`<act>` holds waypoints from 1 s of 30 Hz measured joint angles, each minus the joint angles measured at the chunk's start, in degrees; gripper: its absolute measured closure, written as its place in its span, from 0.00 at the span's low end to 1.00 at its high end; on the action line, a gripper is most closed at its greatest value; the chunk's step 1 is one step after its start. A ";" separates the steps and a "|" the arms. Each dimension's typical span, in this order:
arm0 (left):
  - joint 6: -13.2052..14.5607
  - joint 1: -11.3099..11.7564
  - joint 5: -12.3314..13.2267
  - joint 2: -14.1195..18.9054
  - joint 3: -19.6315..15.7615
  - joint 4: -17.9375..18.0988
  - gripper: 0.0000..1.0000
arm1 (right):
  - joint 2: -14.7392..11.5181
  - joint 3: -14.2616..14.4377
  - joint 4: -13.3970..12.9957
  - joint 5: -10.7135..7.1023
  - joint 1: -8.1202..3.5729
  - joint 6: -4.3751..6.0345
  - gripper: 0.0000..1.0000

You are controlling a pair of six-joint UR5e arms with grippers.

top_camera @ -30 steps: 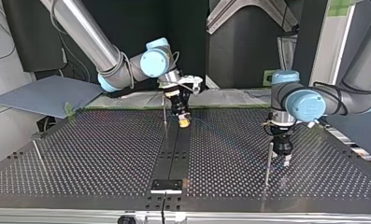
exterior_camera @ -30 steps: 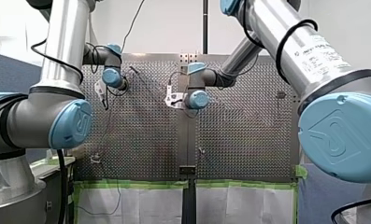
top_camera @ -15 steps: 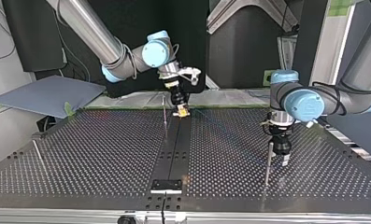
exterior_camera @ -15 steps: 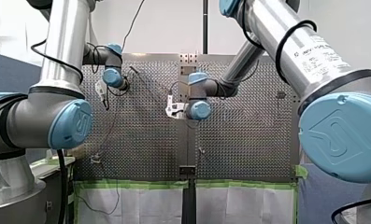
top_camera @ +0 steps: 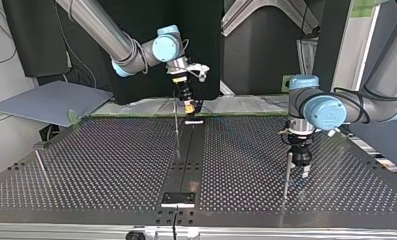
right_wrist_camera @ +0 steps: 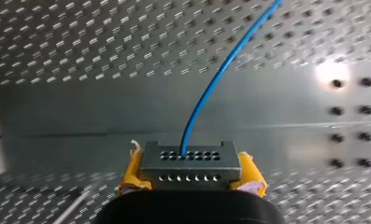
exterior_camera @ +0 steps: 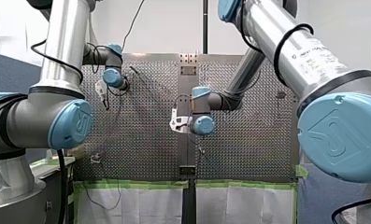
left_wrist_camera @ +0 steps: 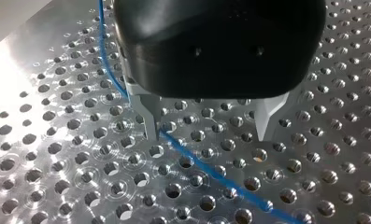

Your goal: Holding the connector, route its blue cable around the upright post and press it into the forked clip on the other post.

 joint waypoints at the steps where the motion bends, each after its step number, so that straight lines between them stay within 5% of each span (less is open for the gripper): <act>1: 0.00 -0.03 -0.01 0.00 0.00 0.00 0.00 | 0.46 0.50 -0.38 0.47 0.07 -0.07 1.00; 22: 0.01 -0.32 -1.06 0.00 0.01 -0.10 0.00 | 10.85 2.91 -4.17 5.59 0.13 -0.50 1.00; 30: 0.07 -0.33 -1.65 -0.01 0.00 -0.17 0.00 | 15.11 6.28 -8.36 6.69 -0.66 -0.07 1.00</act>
